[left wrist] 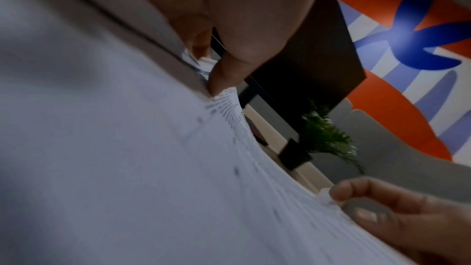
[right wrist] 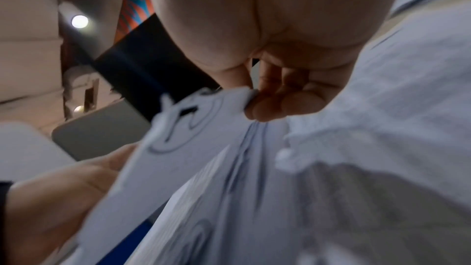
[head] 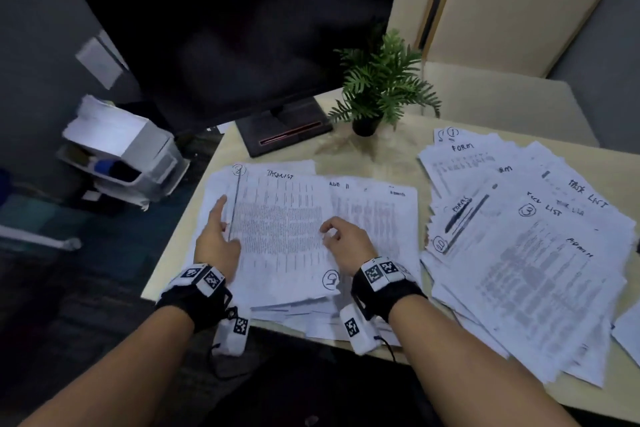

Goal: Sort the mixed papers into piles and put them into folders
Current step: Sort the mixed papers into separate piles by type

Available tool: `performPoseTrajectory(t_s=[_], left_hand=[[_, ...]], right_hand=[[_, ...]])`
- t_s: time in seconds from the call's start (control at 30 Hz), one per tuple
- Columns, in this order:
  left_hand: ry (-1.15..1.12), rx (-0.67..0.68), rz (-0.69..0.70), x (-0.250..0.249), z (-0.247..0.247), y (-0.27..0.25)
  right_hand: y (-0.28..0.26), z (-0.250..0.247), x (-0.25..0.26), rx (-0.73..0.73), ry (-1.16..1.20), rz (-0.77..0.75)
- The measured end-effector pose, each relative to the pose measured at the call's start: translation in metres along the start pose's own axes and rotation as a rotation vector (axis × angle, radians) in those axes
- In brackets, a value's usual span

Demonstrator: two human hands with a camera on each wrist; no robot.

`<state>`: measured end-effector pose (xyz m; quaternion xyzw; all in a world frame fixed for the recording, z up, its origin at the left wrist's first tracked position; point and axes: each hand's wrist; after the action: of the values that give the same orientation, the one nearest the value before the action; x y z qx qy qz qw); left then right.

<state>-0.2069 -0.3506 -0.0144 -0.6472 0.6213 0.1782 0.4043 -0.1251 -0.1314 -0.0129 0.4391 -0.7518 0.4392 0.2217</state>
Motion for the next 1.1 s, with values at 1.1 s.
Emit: performPoseTrajectory(t_s=[1.1], left_hand=[[0.438, 0.744, 0.435, -0.193, 0.267, -0.104]], right_hand=[[-0.127, -0.189, -0.220, -0.375, 0.070, 0.550]])
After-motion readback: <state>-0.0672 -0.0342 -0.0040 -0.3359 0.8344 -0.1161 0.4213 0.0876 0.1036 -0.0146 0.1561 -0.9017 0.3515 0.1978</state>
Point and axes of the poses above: each hand's wrist, its own y-axis towards the middle knuckle, its own z-axis out of the palm, x = y × z, and after that the axes turned 5 degrees about x, right-handed
